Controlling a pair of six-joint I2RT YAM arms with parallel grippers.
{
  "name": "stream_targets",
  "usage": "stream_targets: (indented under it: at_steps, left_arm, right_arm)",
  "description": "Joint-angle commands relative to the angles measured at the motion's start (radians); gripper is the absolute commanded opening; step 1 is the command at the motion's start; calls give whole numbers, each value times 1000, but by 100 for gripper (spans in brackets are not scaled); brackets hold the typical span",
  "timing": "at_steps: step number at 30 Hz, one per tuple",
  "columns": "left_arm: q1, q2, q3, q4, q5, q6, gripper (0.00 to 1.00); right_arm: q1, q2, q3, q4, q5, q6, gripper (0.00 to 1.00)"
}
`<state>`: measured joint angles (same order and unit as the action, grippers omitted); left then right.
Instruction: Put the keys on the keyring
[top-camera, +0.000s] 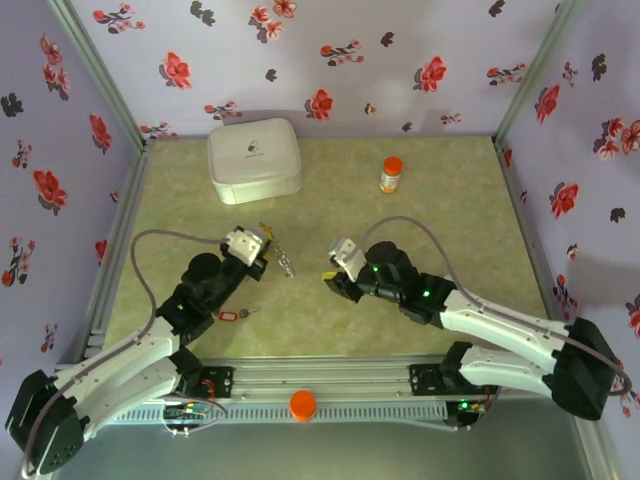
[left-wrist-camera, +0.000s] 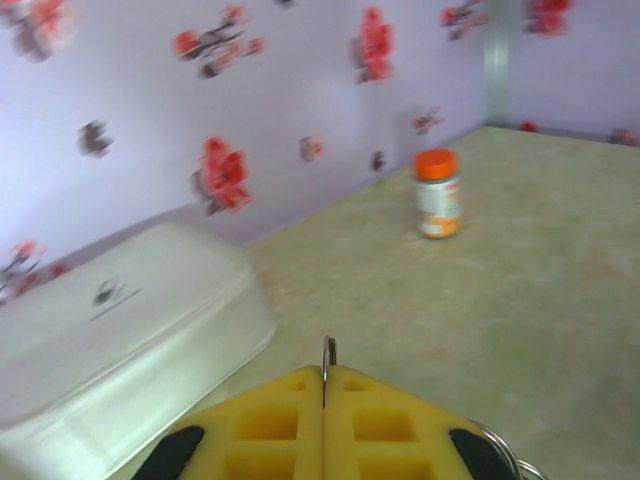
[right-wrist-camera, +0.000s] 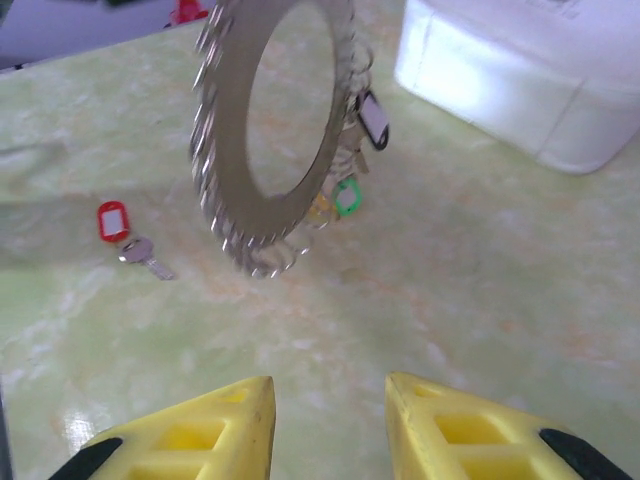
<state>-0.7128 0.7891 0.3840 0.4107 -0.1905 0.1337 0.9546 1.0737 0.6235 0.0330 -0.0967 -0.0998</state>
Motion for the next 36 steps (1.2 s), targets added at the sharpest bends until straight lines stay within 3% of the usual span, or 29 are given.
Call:
stream_targets:
  at_steps: [1, 4, 11, 17, 26, 36]
  left_arm:
    - [127, -25, 34, -71, -50, -207, 0]
    - [226, -40, 29, -104, -17, -317, 0]
    - [283, -55, 39, -216, -140, -389, 0]
    - [309, -75, 31, -261, -156, -416, 0]
    - [311, -113, -7, -238, -152, -384, 0]
    - [311, -126, -17, -231, -147, -375, 0]
  right_arm:
    - [62, 85, 30, 77, -35, -1, 36]
    - [121, 200, 55, 159, -111, -125, 39]
    - [196, 569, 289, 154, -228, -221, 38]
    - [216, 788, 465, 133, -257, -273, 41]
    - [217, 1012, 677, 6, -356, -380, 45]
    - [217, 1124, 777, -35, -377, -378, 47]
